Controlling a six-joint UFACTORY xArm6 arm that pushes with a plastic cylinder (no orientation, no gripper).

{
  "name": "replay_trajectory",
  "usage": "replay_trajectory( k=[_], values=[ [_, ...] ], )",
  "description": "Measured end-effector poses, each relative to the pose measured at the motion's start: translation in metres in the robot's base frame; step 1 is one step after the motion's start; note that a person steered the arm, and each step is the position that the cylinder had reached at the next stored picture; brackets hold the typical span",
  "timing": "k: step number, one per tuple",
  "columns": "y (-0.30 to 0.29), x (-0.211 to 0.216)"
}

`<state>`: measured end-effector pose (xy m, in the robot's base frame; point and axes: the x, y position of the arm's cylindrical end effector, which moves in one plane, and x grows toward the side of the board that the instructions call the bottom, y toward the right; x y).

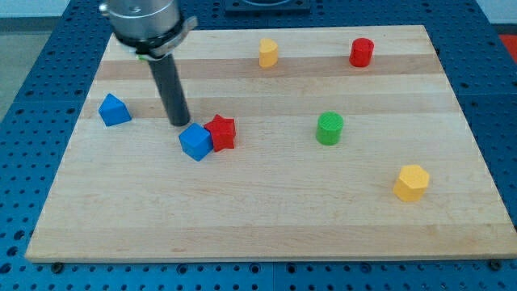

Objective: Push blue triangle up a bit

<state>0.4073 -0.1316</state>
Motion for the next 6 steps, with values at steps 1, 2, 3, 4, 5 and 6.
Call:
replay_trajectory(
  k=[1,2,3,4,5,6],
  values=[
    [-0.001,-0.019],
    [-0.019,-0.032],
    [-0.039,-0.043],
    [-0.055,-0.051],
    [-0.064,-0.051],
    [-0.064,-0.051]
  ],
)
